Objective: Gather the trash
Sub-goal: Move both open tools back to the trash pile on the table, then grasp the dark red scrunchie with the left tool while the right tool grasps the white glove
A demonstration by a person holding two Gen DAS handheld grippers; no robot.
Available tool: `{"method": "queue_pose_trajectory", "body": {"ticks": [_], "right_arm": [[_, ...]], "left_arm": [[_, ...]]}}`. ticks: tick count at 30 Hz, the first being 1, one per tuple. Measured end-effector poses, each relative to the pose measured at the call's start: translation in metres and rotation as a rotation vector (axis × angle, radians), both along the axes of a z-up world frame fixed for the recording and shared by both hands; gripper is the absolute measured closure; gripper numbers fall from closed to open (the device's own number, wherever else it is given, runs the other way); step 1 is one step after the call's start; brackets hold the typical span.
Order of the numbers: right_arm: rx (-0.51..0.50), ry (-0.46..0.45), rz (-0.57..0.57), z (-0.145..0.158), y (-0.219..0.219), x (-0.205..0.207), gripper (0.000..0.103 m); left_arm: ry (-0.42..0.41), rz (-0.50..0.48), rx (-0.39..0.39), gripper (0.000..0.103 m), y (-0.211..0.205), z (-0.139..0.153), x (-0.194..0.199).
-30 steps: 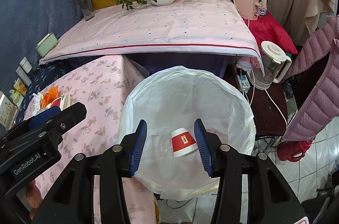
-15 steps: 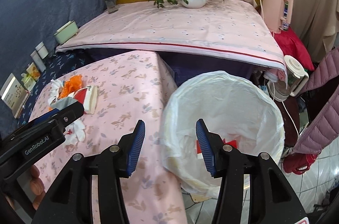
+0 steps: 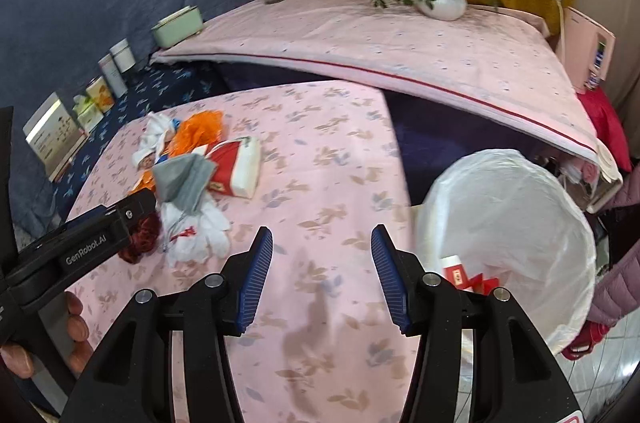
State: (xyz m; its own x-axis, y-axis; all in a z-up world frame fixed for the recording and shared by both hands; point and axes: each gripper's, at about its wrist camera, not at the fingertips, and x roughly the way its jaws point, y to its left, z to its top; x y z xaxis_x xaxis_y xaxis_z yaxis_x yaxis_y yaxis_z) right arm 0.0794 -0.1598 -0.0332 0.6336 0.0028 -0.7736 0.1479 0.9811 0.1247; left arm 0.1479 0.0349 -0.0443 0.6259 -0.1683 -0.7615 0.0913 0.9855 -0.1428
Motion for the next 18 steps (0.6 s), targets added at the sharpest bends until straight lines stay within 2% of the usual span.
{"method": "queue_pose_trajectory", "body": {"ticks": [10,18], "right_arm": [[0.015,0.053,0.108,-0.027,0.056,0.025,0.053],[0.02,0.085,0.159,-0.05,0.089,0.048,0.053]], "left_arm": [[0.075,0.146,0.018,0.029,0.07,-0.034,0.016],[0.138,0.203,0.009,0.029,0.102,-0.062,0.03]]}}
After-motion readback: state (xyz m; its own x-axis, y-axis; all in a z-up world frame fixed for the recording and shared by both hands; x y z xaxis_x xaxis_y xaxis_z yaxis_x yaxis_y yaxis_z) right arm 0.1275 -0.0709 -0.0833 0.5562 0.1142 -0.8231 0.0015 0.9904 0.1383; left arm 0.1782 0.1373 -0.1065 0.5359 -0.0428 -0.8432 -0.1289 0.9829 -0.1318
